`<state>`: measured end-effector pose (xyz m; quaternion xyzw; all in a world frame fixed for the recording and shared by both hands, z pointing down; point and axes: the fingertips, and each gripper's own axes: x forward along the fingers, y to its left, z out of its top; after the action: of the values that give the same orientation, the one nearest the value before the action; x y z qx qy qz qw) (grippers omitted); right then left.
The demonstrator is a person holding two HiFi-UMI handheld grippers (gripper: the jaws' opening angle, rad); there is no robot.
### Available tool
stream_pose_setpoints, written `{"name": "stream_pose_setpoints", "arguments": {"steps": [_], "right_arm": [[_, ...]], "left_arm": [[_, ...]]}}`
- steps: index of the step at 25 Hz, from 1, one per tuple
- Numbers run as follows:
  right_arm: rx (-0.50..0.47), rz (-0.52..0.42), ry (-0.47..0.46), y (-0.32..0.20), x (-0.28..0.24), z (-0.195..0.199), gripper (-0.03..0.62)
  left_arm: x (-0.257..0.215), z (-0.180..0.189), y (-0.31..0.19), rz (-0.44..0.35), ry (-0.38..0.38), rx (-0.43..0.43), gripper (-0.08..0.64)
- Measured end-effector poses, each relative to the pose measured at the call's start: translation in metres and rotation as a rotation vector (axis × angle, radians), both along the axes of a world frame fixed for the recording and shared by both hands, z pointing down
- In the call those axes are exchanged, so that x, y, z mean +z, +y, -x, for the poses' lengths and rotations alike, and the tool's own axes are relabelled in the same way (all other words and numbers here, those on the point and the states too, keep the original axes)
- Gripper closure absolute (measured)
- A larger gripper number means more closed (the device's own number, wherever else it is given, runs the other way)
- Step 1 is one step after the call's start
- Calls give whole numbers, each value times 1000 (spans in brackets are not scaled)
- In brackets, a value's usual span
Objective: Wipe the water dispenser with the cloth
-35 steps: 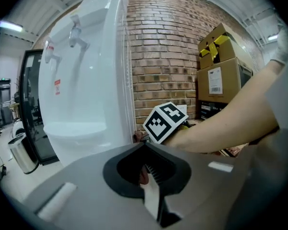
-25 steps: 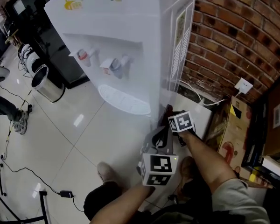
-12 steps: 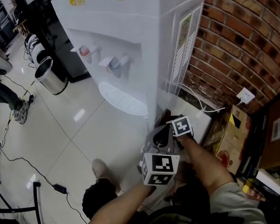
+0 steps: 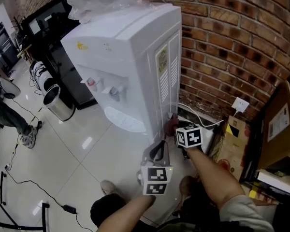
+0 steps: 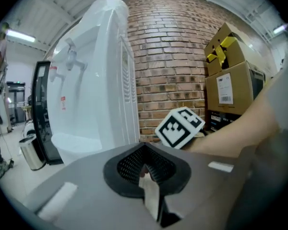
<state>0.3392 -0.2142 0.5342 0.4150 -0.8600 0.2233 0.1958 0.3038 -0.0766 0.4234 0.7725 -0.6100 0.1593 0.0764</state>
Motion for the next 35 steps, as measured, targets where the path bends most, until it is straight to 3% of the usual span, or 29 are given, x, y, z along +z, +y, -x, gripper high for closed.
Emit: {"name": "stream_pose_setpoints", "arguments": {"steps": [2, 5, 11, 17, 21, 26, 35], "right_arm": [[44, -88, -115, -4, -56, -5, 518], [71, -240, -243, -4, -141, -18, 518], [-32, -543, -264, 12, -295, -38, 518], [-127, -767, -279, 23, -432, -28, 518], [-119, -893, -277, 21, -498, -17, 520], [-77, -942, -269, 5, -542, -9, 519], [-55, -834, -170, -35, -476, 0, 520]], "left_arm": [[-3, 2, 7, 21, 20, -15, 560], [-39, 5, 7, -40, 18, -23, 560], [-159, 27, 4, -264, -36, -110, 560], [-250, 23, 3, -404, -53, -86, 560], [-301, 29, 0, -489, -84, -107, 560], [-345, 36, 1, -565, -89, -138, 560], [-312, 32, -10, -494, -80, -115, 560]]}}
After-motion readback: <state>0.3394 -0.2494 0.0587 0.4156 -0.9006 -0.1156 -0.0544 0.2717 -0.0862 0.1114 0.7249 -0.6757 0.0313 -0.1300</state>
